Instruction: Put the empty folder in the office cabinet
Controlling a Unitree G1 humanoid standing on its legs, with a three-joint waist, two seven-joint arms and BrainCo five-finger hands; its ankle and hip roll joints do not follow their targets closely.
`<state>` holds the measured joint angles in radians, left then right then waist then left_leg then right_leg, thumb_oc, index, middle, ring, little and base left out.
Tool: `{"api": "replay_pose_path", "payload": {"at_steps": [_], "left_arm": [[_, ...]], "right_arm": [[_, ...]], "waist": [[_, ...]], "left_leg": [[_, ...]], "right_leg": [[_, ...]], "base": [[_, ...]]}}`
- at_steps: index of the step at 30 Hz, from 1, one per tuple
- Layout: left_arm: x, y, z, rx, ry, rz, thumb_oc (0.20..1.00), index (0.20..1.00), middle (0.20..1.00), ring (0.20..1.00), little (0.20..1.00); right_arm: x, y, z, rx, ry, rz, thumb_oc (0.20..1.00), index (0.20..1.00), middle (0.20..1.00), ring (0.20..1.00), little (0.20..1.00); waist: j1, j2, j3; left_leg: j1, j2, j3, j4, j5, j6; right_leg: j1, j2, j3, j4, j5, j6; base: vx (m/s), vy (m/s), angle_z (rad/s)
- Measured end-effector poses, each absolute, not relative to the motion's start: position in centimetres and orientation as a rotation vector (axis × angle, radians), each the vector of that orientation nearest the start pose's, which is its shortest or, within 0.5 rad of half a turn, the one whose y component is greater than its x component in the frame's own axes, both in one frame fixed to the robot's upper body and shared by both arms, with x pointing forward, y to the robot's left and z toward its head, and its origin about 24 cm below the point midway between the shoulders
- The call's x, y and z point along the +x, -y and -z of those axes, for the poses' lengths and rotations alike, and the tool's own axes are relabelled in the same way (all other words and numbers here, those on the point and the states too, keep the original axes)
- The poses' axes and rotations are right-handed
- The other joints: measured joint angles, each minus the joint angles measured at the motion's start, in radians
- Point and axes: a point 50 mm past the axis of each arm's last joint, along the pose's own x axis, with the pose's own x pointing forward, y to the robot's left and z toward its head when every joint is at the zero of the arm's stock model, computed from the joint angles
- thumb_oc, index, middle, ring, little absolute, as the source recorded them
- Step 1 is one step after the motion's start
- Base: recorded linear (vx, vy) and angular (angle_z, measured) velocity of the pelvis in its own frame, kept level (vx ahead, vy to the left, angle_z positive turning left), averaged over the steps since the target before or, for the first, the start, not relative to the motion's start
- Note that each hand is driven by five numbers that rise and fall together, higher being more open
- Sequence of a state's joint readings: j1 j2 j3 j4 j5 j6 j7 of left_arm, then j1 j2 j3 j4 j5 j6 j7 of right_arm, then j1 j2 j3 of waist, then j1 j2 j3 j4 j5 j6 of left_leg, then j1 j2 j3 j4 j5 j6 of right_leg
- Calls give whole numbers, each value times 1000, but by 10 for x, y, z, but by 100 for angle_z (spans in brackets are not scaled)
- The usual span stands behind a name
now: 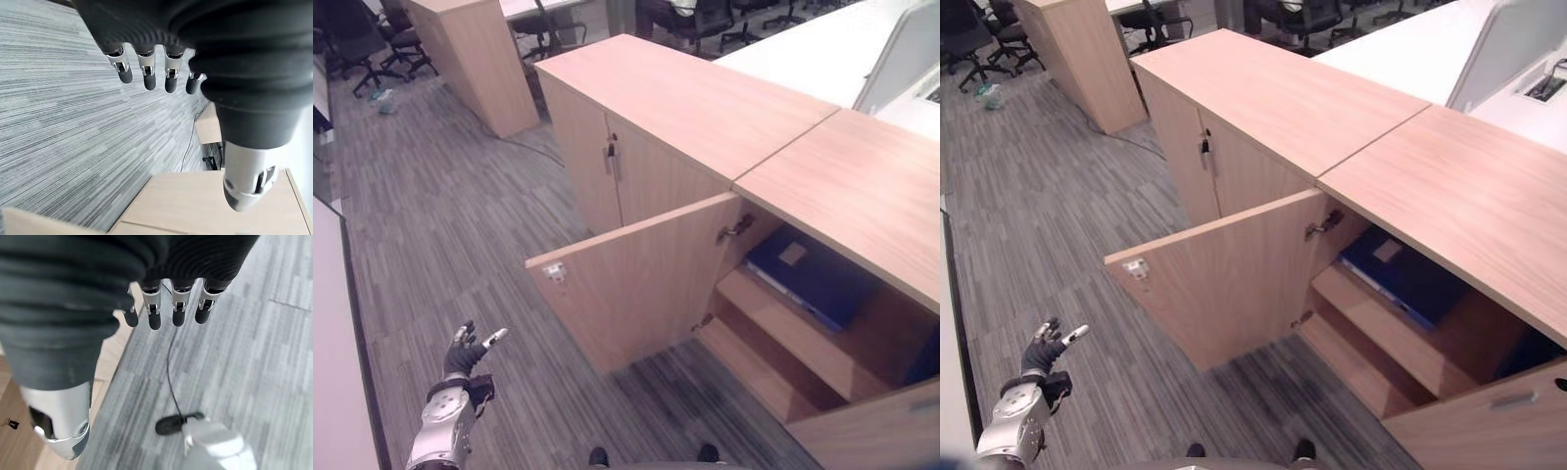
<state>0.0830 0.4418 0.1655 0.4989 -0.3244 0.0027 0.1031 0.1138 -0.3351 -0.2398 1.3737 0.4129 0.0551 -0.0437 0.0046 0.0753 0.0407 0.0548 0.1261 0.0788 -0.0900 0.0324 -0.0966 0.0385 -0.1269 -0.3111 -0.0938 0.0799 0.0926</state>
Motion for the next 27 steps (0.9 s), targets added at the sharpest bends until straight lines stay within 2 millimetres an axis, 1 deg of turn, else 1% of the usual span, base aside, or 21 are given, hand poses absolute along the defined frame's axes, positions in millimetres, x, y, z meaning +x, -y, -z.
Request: {"api": "replay_pose_path", "payload": {"at_steps": [2, 5, 7, 8, 11, 14, 15, 17, 22, 27], "left_arm": [[193, -327, 30, 138, -466, -463, 1000, 1000, 1000, 1000, 1000], [195, -334, 24, 183, -457, -466, 1000, 1000, 1000, 1000, 1000], [205, -337, 20, 208, -455, -463, 1000, 1000, 1000, 1000, 1000], [211, -336, 17, 202, -434, -464, 1000, 1000, 1000, 1000, 1000], [228, -329, 10, 208, -403, -431, 1000, 1000, 1000, 1000, 1000], [240, -320, 8, 215, -392, -383, 1000, 1000, 1000, 1000, 1000], [248, -313, 6, 230, -388, -334, 1000, 1000, 1000, 1000, 1000], [254, -305, 5, 237, -382, -292, 1000, 1000, 1000, 1000, 1000], [260, -286, 9, 275, -397, -160, 1000, 1000, 1000, 1000, 1000], [260, -283, 10, 268, -405, -118, 1000, 1000, 1000, 1000, 1000]], "right_arm": [[3, 294, 155, 213, -1357, 759, 1000, 1000, 1000, 1000, 1000], [12, 295, 154, 210, -1325, 745, 1000, 1000, 1000, 1000, 1000], [20, 294, 154, 186, -1313, 705, 1000, 1000, 1000, 1000, 1000], [23, 294, 154, 189, -1306, 700, 1000, 1000, 1000, 1000, 1000], [28, 294, 153, 188, -1297, 695, 1000, 1000, 1000, 1000, 1000], [32, 295, 153, 186, -1287, 693, 1000, 1000, 1000, 1000, 1000], [31, 296, 153, 183, -1291, 693, 1000, 1000, 1000, 1000, 1000], [29, 296, 153, 182, -1298, 695, 1000, 1000, 1000, 1000, 1000], [27, 295, 153, 184, -1305, 695, 1000, 1000, 1000, 1000, 1000], [27, 295, 153, 191, -1303, 685, 1000, 1000, 1000, 1000, 1000]], "waist": [[1, 0, -6], [2, 15, -19], [5, 25, -24], [1, 25, -24], [0, 22, -26], [-22, 15, -30], [-26, 9, -34], [-28, 1, -37], [-40, -6, -38], [-40, -6, -38]], "left_leg": [[2, -20, 2, 0, -6, 11], [5, -33, 12, 0, -12, 18], [10, -38, 23, 0, -14, 22], [13, -40, 27, -1, -15, 23], [22, -42, 38, -2, -15, 23], [25, -47, 54, -10, -16, 25], [23, -50, 56, -10, -16, 25], [24, -52, 69, -9, -18, 28], [27, -53, 75, -8, -18, 29], [26, -53, 74, -1, -17, 30]], "right_leg": [[-2, -21, 4, 0, 16, 12], [-3, -30, 14, 0, 22, 18], [-3, -34, 26, 5, 26, 23], [-4, -36, 30, 1, 27, 26], [-2, -36, 44, 2, 29, 28], [-9, -42, 53, 0, 29, 29], [-14, -47, 53, 0, 29, 30], [-20, -52, 55, -1, 29, 31], [-20, -54, 53, 0, 30, 32], [-18, -53, 54, -1, 32, 35]], "base": [[12, 152, 3], [12, 160, -6], [23, 130, -14], [34, 162, -14], [20, 97, -13], [23, 75, -16], [28, 64, -16], [20, 23, -16], [8, 5, -5], [4, -8, 3]]}}
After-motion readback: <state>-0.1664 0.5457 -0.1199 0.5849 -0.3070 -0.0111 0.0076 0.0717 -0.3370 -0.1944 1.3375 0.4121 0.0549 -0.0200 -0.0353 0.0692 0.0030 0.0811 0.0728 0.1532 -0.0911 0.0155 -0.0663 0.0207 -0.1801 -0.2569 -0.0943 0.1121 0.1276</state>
